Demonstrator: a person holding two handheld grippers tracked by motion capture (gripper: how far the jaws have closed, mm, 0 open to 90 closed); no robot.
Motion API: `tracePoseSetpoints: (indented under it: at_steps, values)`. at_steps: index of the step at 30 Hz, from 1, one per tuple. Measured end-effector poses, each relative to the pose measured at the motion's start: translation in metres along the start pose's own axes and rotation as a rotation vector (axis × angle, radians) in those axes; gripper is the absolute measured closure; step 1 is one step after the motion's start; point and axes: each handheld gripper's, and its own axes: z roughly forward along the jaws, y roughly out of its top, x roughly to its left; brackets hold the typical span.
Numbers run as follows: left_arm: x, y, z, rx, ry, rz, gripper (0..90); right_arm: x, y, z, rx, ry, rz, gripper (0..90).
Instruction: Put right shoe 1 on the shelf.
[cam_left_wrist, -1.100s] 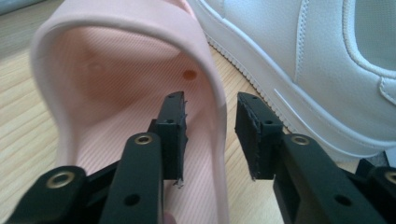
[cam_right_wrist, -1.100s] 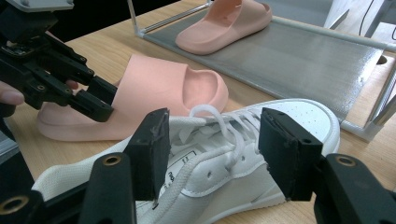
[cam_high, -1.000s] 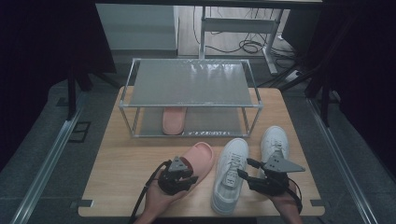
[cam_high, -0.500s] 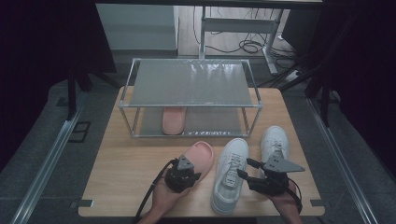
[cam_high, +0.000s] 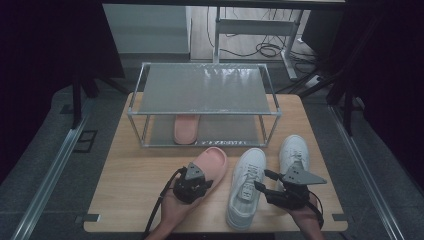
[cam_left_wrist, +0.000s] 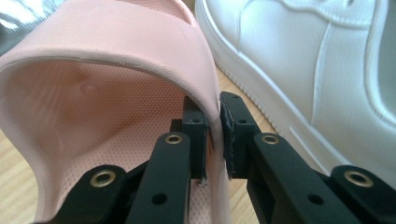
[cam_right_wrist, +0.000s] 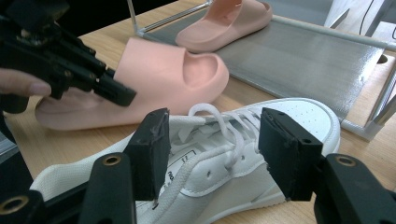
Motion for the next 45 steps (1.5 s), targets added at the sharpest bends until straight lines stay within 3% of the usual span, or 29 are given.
tracePoseSetpoints:
  at_steps: [8, 14, 24, 34, 45]
  values:
    - [0.009, 0.013, -0.007, -0.042, -0.004, -0.014, 81.9, 0.000, 0.000, 0.000, 0.000, -0.001, 0.003, 44.5]
    - [0.009, 0.025, -0.003, -0.069, 0.007, -0.010, 82.1, 0.001, 0.000, 0.001, 0.002, 0.002, 0.001, 44.5]
    - [0.013, 0.051, 0.025, -0.077, 0.036, -0.025, 82.0, 0.000, -0.001, 0.001, 0.004, 0.002, 0.004, 44.5]
    - [0.024, 0.082, 0.057, -0.088, 0.104, -0.033, 81.9, -0.001, -0.001, 0.001, 0.002, 0.004, 0.003, 44.5]
    - [0.034, 0.099, 0.087, -0.082, 0.156, -0.058, 81.4, -0.001, -0.001, 0.000, -0.001, 0.004, 0.007, 44.5]
